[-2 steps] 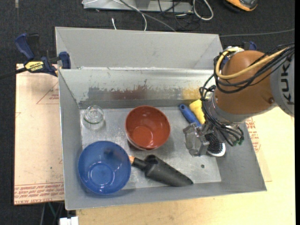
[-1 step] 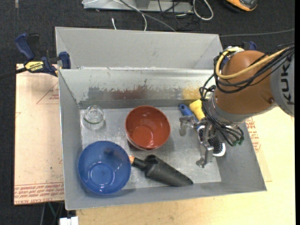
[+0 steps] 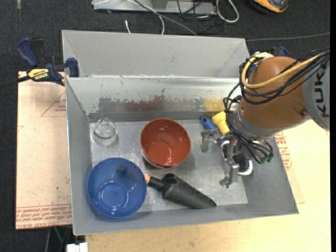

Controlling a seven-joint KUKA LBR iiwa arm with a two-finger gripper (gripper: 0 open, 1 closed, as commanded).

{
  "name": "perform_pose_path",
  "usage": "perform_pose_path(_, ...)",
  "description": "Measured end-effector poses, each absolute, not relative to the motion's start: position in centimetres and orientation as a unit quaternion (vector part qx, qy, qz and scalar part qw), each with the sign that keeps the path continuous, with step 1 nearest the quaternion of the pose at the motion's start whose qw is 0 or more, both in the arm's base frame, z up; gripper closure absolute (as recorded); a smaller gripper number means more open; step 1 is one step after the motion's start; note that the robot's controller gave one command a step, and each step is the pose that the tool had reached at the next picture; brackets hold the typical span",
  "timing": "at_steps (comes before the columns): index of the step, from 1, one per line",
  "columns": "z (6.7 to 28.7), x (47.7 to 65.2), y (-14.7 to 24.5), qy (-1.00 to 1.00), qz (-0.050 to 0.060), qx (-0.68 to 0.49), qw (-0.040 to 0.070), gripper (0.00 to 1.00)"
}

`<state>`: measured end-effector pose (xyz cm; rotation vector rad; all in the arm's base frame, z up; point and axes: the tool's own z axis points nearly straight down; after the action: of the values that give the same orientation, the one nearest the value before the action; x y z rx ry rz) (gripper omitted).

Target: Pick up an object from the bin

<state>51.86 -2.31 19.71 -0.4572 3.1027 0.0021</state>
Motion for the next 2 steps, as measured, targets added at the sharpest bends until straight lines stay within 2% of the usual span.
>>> perform_pose_path(1,14.5,54.6,0.8,0.981,0.001,-0.193,0.004,0.00)
perform_pose_path(2,12.7,52.8,1.8,0.989,0.001,-0.147,0.004,0.00)
